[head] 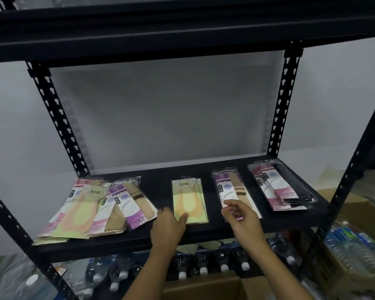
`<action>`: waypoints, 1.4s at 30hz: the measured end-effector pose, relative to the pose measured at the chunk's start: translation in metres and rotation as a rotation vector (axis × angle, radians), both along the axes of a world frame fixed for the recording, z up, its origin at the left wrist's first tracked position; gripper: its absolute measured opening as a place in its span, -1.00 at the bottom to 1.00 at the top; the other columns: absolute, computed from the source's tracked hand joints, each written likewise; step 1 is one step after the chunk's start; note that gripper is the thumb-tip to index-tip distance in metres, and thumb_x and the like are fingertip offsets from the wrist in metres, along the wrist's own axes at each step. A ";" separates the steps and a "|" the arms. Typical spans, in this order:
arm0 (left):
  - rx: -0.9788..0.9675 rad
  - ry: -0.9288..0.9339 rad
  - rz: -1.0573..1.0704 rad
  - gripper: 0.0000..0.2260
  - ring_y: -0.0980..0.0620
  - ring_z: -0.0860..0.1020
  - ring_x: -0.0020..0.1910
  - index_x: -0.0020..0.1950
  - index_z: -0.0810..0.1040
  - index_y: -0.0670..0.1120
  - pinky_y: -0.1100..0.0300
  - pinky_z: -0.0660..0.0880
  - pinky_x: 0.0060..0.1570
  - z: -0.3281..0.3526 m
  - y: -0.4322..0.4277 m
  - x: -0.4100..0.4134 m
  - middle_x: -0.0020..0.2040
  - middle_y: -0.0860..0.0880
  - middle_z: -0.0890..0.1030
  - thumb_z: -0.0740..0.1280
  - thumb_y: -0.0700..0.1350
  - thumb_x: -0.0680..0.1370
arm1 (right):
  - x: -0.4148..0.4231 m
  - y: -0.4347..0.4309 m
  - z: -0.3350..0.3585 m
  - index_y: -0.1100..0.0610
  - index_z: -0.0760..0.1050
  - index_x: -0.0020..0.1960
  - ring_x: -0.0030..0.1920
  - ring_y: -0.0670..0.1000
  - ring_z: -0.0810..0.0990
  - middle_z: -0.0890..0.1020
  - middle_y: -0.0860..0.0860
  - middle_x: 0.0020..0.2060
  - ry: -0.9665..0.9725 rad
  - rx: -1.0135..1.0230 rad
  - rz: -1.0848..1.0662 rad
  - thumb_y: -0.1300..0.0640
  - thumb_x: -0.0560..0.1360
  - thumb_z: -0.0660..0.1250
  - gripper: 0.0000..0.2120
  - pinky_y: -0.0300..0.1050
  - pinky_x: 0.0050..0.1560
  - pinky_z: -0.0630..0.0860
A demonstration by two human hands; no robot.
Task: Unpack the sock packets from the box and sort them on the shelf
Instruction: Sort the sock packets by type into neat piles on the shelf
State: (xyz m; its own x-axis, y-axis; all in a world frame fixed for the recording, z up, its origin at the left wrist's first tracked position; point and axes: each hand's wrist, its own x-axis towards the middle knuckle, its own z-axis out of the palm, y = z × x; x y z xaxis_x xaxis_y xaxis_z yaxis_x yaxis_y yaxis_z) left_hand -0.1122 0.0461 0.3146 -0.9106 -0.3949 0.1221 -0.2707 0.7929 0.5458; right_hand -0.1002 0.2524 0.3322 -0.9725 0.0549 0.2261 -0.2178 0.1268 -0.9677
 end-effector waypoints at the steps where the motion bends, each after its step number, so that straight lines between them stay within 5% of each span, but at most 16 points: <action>1: -0.038 -0.002 -0.002 -0.55 -0.08 0.57 0.00 0.15 0.47 -0.11 0.11 0.40 -0.19 0.000 -0.001 0.001 0.10 -0.06 0.48 0.31 0.24 0.51 | 0.001 0.000 -0.001 -0.02 0.57 0.02 -0.20 -0.20 0.54 0.64 -0.02 -0.13 0.001 0.000 0.004 0.17 0.49 0.40 -0.85 -0.46 -0.20 0.46; 8: 0.083 0.285 -0.035 -0.71 0.17 0.50 -0.09 0.14 0.48 0.04 0.23 0.40 -0.18 0.003 -0.023 0.027 0.08 0.11 0.48 0.30 0.19 0.54 | 0.004 -0.014 -0.012 -0.01 0.58 0.02 -0.20 -0.27 0.54 0.64 -0.05 -0.15 0.017 0.033 0.044 0.16 0.48 0.41 -0.85 -0.43 -0.18 0.49; 12: 0.038 0.385 -0.018 -0.75 0.06 0.53 0.04 0.13 0.54 -0.02 -0.01 0.50 0.11 0.000 -0.054 0.046 0.03 0.05 0.56 0.35 0.09 0.54 | 0.006 -0.031 -0.020 -0.05 0.53 0.06 -0.09 -0.16 0.54 0.58 -0.06 -0.08 0.032 0.204 0.066 0.12 0.48 0.41 -0.82 -0.36 -0.14 0.49; 24: 0.118 0.433 0.076 -0.77 0.08 0.50 0.11 0.16 0.53 0.00 -0.07 0.48 0.19 -0.004 -0.133 0.090 0.08 0.06 0.54 0.36 0.04 0.55 | 0.008 -0.121 -0.032 -0.02 0.49 0.19 0.08 -0.15 0.42 0.41 -0.26 -0.02 0.123 0.547 0.187 -0.02 0.50 0.36 -0.72 -0.26 0.14 0.38; 36: 0.004 0.349 0.289 -0.74 -0.01 0.44 0.23 0.21 0.54 -0.03 -0.02 0.37 0.20 0.005 -0.199 0.088 0.18 0.03 0.57 0.33 0.00 0.54 | -0.024 -0.199 -0.021 0.13 0.55 0.10 0.08 0.06 0.48 0.46 -0.01 -0.08 0.065 0.683 0.153 -0.03 0.45 0.38 -0.69 -0.08 0.09 0.48; 42: -0.062 0.237 0.266 -0.59 -0.05 0.38 0.33 0.36 0.46 -0.05 -0.03 0.28 0.31 0.010 -0.220 0.071 0.30 -0.03 0.53 0.28 0.07 0.55 | -0.036 -0.224 -0.016 0.19 0.50 0.24 0.17 0.18 0.45 0.49 0.16 0.12 -0.055 0.846 0.137 -0.14 0.46 0.30 -0.50 0.01 0.18 0.45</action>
State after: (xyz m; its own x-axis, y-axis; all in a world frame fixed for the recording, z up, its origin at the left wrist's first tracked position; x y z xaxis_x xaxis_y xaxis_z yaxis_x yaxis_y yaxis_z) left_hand -0.0407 -0.1735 0.3247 -0.7201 -0.5998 0.3488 -0.3440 0.7452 0.5713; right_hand -0.1366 0.0286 0.3165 -0.9691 -0.2294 0.0908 -0.2395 0.7867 -0.5690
